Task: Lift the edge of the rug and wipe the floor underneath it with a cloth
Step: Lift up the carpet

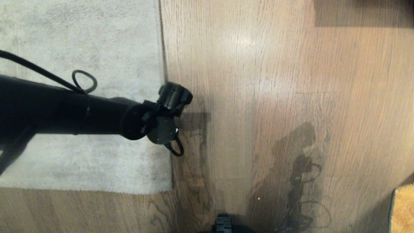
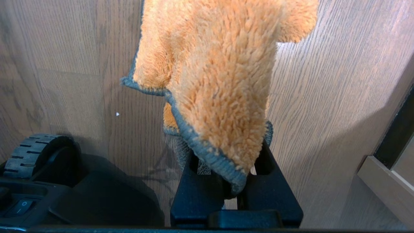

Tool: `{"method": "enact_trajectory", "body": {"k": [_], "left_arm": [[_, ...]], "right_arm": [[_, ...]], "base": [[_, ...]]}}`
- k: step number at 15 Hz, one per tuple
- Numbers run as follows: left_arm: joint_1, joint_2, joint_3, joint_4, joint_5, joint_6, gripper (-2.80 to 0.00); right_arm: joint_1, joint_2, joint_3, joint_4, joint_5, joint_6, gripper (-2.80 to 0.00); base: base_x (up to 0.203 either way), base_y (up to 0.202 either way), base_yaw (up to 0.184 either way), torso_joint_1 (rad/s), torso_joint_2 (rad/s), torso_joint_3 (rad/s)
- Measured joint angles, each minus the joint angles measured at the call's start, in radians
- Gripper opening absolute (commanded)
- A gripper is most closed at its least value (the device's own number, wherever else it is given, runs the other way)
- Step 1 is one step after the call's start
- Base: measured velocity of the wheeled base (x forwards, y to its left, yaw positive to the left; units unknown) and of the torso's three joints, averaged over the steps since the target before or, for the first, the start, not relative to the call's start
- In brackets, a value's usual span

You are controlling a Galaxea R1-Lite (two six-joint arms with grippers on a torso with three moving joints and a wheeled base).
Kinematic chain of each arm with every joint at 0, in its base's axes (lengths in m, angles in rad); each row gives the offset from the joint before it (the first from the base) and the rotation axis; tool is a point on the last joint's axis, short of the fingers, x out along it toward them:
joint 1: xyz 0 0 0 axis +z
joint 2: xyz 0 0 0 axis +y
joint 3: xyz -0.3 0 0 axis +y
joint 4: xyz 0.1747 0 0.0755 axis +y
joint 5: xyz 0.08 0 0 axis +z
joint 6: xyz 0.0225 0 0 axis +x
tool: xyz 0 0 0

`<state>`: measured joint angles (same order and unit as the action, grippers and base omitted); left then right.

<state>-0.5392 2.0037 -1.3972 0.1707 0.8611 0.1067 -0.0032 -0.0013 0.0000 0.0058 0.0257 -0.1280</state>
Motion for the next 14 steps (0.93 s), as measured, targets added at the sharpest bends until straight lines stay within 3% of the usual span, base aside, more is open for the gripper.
{"method": "enact_trajectory", "body": {"k": [14], "left_arm": [[0.111,-0.214,0.150,0.004,0.007,0.092,0.00]], "right_arm": [[0.000,0.000,0.000,0.000,0.000,0.000,-2.80]], "base": [[0.000,0.000,0.000,0.000,0.00,0.000]]}}
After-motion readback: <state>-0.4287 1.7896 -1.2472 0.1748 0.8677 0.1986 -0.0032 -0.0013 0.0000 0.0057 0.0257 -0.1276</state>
